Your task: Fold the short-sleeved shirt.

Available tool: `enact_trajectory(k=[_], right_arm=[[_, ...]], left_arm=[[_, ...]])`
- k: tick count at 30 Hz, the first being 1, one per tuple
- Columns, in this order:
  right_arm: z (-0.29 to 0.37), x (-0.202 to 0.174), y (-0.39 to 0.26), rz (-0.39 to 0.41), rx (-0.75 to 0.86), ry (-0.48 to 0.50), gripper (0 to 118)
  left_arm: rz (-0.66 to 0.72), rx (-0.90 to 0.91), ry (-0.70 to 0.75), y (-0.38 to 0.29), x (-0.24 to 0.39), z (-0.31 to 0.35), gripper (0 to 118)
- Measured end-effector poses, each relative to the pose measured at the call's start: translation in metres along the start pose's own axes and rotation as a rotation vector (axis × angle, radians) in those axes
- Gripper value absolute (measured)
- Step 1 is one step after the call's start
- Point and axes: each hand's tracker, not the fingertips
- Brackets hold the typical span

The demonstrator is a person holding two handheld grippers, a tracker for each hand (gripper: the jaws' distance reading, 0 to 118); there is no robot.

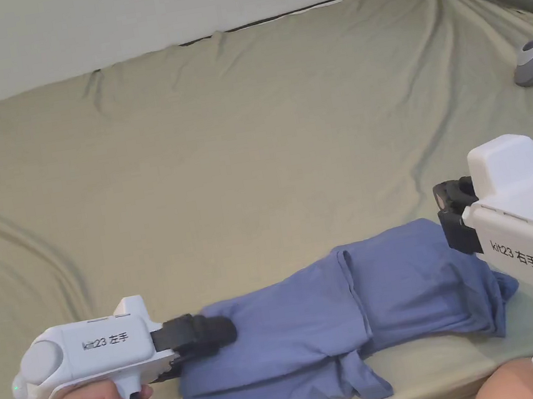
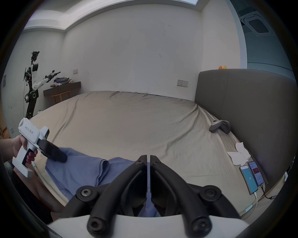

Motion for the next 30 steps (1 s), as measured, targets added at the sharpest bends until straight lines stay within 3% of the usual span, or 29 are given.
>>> enact_trajectory(k=[1,3,15,22,25,30], right_arm=[[0.000,0.001,0.000,0.002,-0.001,-0.001,3],[-0.001,0.005,0.000,0.000,-0.002,-0.005,3],[0.005,0.014,-0.003,-0.027,0.000,-0.021,3],[0.008,0.003,-0.002,0.007,0.006,0.003,3],[0.006,0.003,-0.002,0.016,0.001,0.007,3],[0.002,0.001,-0.001,0.007,-0.017,0.022,3]], left_arm=[[-0.053,-0.022,0.063,-0.007,0.008,-0.010,9],[-0.147,-0.008,0.070,-0.009,0.013,-0.012,9],[-0.048,0.095,-0.021,0.014,0.005,0.088,9],[0.057,0.115,0.197,0.025,-0.032,0.136,9],[0.012,0.111,0.191,0.028,-0.005,0.145,9],[-0.095,0.065,0.307,0.033,0.080,0.127,9]])
